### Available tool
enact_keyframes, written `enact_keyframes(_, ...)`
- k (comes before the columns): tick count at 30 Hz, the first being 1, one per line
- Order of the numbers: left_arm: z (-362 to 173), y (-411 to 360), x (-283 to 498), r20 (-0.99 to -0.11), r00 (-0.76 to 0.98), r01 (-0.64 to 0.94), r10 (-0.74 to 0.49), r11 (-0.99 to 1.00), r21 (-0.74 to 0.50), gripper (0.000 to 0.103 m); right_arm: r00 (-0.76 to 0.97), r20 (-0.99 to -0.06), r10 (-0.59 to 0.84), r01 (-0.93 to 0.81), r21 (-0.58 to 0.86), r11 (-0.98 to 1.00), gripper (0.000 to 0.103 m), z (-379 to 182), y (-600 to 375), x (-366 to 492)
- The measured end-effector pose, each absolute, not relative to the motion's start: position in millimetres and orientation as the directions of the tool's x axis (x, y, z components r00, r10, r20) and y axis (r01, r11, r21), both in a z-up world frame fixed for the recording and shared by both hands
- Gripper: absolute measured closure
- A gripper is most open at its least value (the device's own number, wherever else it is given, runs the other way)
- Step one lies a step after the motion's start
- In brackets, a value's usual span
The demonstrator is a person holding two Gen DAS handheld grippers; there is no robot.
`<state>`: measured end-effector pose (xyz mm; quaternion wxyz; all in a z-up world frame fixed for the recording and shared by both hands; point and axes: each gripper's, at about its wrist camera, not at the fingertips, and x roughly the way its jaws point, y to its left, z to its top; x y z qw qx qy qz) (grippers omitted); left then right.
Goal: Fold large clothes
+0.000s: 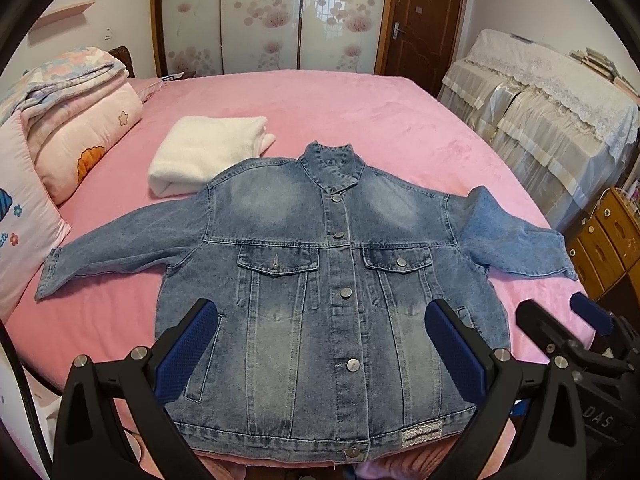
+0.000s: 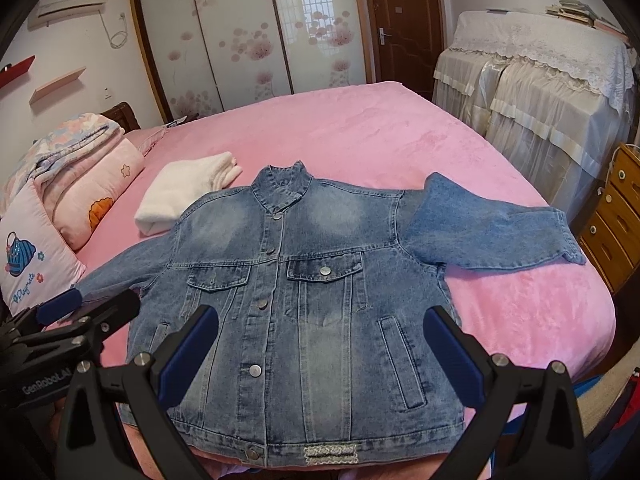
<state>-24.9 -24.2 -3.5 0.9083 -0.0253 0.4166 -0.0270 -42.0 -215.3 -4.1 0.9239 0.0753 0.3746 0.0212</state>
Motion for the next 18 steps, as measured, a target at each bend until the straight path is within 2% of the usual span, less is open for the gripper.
enact_keyframes(6,8.0,-35.9,0.7,-0.759,0.649,0.036,-0.056,0.998,-0.043,0.001,0.74,-0.671,0.046,0.034,0.107,0.994,0.0,4.5,-230.2,-21.4)
enact_keyframes(12,47.4,-52.9,22.8,-0.63,0.777,0.032,-0.016,0.999,0.014,0.001,0.799,-0.598,-0.054,0.099,0.043,0.994,0.0,26.1,-264.1,2.3)
enact_keyframes(18,61.1,-90.9,61.9,-0.627,0.772,0.158,-0.103,0.987,0.032,0.001,0.79,-0.603,-0.109,0.146,0.012,0.989,0.0,24.2,-317.1,35.1)
